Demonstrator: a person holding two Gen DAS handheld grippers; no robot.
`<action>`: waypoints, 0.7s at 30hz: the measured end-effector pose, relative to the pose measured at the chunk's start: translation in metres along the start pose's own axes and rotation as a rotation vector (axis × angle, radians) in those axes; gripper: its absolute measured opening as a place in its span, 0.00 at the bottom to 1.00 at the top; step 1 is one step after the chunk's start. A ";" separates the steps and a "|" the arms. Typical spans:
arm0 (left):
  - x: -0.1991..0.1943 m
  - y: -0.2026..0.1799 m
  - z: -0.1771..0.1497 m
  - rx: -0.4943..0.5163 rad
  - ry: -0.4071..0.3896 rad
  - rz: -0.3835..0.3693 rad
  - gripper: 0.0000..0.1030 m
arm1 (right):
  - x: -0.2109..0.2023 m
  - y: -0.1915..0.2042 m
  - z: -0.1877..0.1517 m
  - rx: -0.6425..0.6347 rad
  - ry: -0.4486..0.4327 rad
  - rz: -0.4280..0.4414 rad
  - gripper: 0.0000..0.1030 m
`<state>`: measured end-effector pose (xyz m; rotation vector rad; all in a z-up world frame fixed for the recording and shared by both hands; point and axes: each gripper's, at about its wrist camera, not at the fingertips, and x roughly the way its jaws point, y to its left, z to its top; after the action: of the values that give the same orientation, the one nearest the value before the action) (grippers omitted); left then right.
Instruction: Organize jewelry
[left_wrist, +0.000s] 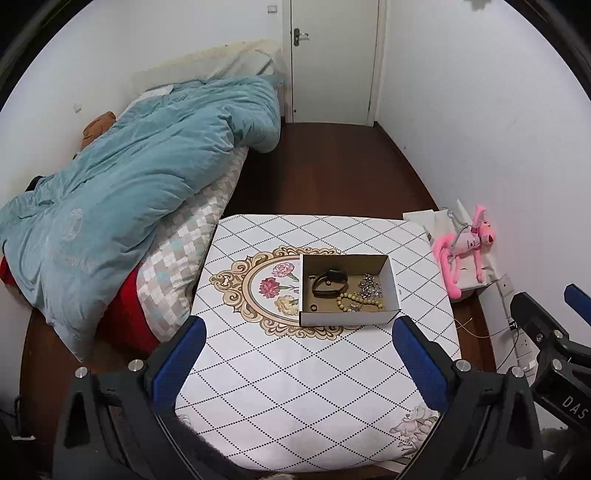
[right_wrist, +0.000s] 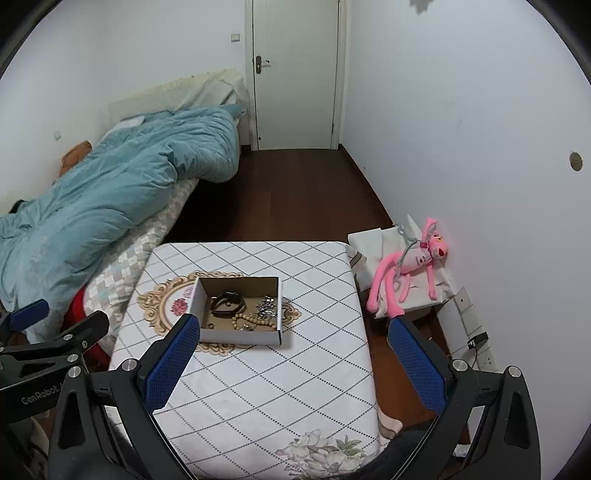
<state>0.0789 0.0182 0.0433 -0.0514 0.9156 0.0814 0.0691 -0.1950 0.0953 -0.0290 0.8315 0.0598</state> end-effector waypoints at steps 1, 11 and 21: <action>0.005 0.000 0.002 -0.003 0.007 0.006 1.00 | 0.005 0.001 0.002 -0.001 0.006 -0.002 1.00; 0.038 0.002 0.008 0.000 0.070 0.028 1.00 | 0.051 0.006 0.007 -0.011 0.081 -0.008 1.00; 0.047 0.002 0.008 0.007 0.084 0.023 1.00 | 0.073 0.007 0.003 -0.016 0.131 -0.002 1.00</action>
<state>0.1137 0.0236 0.0113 -0.0380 1.0005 0.0982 0.1200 -0.1852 0.0438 -0.0495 0.9621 0.0632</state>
